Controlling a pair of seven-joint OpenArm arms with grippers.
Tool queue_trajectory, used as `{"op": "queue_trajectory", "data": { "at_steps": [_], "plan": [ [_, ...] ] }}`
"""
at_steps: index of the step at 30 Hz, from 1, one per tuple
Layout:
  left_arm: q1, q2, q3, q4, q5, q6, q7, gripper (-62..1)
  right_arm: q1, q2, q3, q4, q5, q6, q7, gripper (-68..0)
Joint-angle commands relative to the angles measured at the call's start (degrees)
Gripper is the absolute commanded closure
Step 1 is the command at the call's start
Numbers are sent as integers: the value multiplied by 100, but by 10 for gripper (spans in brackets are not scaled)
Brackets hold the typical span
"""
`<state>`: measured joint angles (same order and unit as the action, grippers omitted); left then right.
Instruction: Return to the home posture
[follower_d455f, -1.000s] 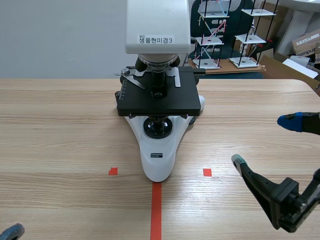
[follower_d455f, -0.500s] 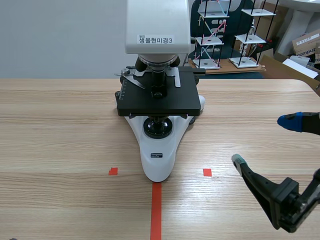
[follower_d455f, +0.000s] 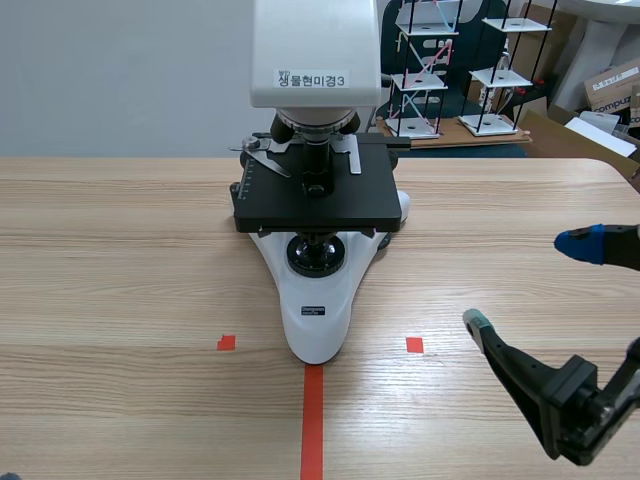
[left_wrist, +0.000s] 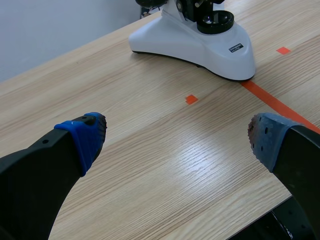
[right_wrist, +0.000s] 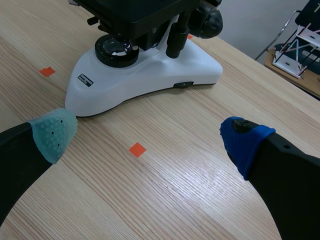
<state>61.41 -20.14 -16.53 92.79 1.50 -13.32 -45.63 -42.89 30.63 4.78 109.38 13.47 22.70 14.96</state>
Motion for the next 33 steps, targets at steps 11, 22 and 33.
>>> {"op": "queue_trajectory", "data": {
  "at_steps": [11,22,33],
  "plan": [
    [48,42,11,103,-39,13,-111,-598,2,31,24,90,61,-42,85,-636],
    [46,42,11,105,-39,13,-146,-598,2,31,24,90,61,-42,85,-636],
    [46,42,11,105,-39,13,-149,-598,2,31,24,90,61,-42,85,-636]
  ]
}}
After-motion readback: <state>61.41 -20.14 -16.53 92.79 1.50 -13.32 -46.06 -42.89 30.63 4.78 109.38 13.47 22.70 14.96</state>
